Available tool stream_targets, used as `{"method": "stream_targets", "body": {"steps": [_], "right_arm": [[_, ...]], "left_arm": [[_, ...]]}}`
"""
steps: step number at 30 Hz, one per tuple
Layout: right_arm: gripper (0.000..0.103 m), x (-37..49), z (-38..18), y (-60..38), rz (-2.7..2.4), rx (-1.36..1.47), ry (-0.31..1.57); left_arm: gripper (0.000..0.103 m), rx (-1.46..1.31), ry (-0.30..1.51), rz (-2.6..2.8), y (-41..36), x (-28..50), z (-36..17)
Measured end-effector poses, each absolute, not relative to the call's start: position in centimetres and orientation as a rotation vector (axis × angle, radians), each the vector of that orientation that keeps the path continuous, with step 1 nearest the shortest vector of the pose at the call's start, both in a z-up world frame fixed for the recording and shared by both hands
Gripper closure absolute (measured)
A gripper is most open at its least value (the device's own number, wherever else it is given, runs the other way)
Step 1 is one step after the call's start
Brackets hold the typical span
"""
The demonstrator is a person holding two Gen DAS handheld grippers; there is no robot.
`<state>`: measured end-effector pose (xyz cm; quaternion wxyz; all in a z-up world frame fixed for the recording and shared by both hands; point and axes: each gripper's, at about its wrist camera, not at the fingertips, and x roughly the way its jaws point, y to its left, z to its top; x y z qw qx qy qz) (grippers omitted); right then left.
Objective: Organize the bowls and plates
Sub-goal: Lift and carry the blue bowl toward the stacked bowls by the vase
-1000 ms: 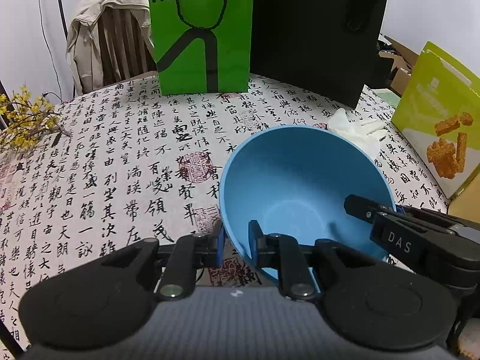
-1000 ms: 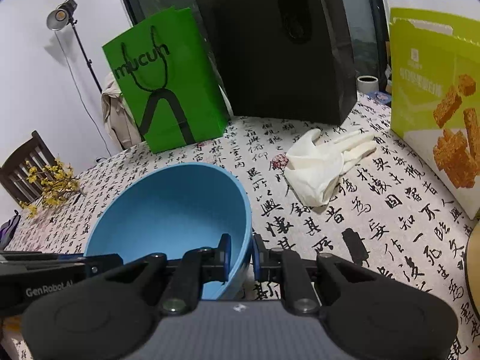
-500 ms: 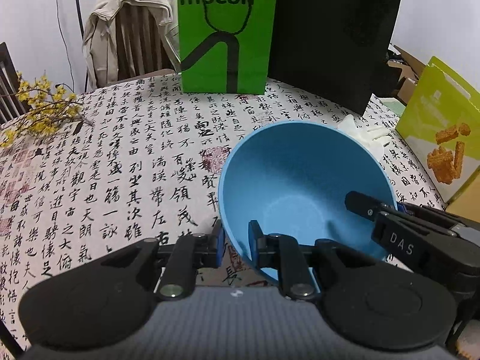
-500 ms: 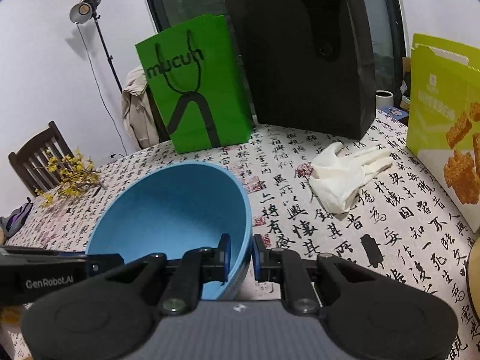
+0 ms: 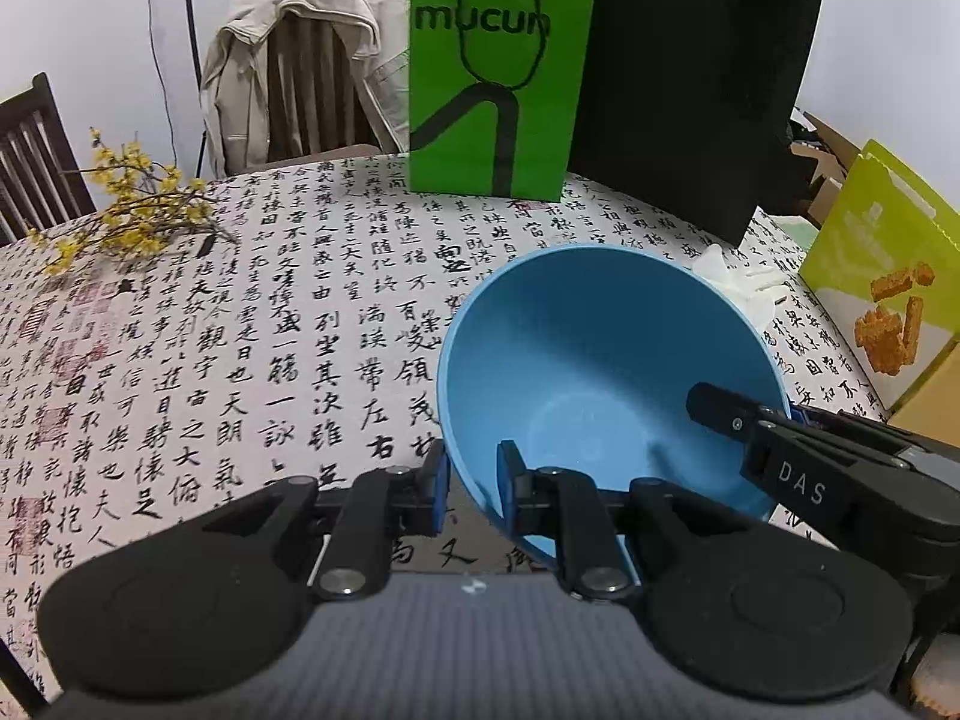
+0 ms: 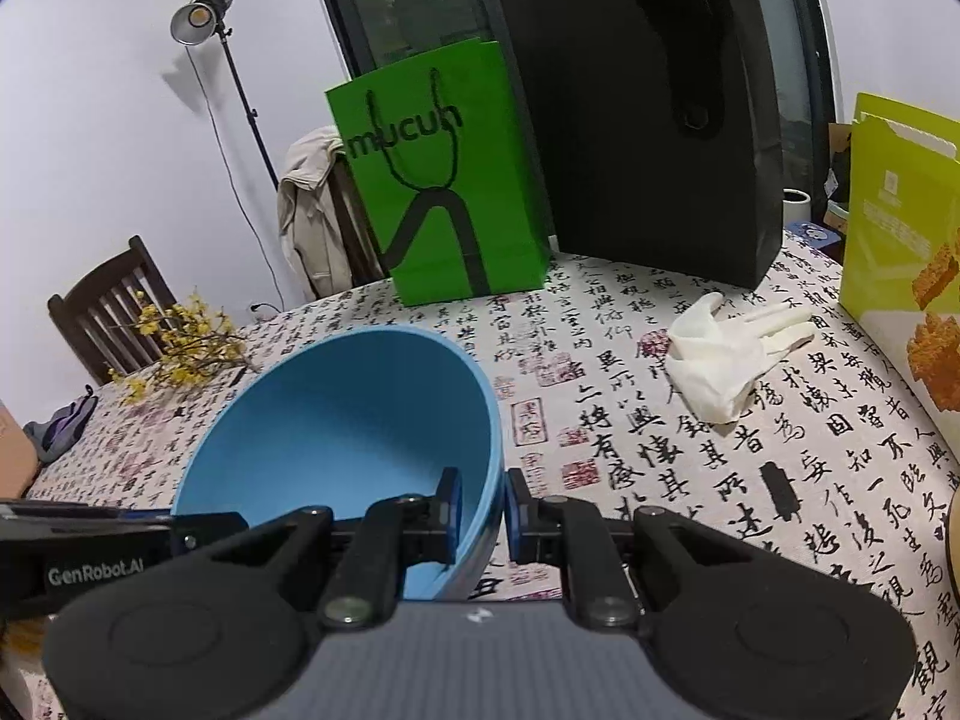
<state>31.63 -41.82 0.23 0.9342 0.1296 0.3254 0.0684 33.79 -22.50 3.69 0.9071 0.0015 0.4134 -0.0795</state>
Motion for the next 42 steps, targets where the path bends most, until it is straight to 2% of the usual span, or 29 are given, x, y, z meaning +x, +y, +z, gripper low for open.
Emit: {"method": "stream_targets", "body": {"steps": [42], "right_arm": [[0.089,24.8,3.5,-28.1,0.292,0.209,0.629]], "left_arm": [[0.086,-0.088,0.778,-0.031,-8.5,23.7,6.6]]}}
